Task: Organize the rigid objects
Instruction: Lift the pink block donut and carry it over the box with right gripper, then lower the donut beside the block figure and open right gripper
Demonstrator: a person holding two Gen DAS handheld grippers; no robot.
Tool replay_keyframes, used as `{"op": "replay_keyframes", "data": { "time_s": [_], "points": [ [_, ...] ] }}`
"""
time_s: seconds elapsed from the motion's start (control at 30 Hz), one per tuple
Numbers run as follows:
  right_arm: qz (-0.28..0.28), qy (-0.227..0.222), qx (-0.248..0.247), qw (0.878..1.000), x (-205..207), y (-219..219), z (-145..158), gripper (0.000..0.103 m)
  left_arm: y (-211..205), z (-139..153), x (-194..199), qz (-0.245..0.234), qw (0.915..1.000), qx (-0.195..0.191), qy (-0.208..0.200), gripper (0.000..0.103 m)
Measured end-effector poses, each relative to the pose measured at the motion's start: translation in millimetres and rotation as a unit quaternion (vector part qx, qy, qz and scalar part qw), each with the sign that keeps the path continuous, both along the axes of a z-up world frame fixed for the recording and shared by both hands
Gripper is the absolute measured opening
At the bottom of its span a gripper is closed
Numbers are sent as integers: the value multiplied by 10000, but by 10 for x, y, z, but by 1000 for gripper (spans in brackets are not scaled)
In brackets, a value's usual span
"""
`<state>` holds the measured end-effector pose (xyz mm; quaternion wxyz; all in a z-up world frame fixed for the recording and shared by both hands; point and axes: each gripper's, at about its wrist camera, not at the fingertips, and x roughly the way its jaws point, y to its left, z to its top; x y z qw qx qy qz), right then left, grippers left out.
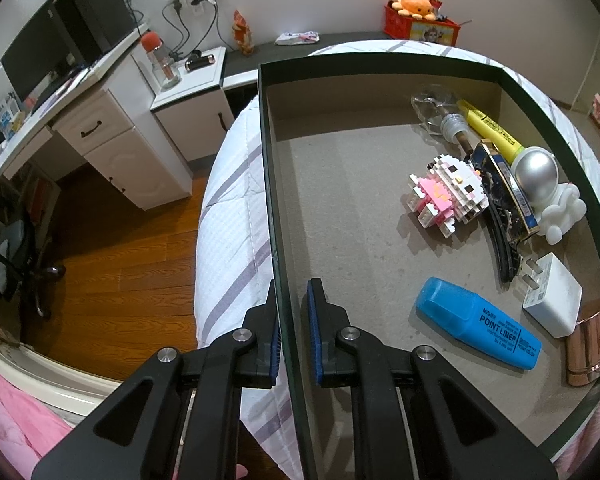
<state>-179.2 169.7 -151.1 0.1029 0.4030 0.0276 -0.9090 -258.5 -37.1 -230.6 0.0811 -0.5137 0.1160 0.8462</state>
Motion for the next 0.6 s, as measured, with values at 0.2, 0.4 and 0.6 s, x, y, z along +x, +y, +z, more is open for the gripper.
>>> {"op": "replay_keyframes", "data": {
  "time_s": [0.2, 0.4, 0.6],
  "points": [
    [530, -179, 144, 9983, -87, -569, -98, 61, 3, 3, 4, 6, 10000, -2, -1, 10],
    [754, -480, 262, 9957, -196, -937, -309, 61, -10, 19, -2, 2, 10000, 38, -8, 11],
    [850, -681, 169, 9939, -183, -1014, -425, 61, -17, 24, -3, -5, 10000, 44, -11, 12]
  ]
}}
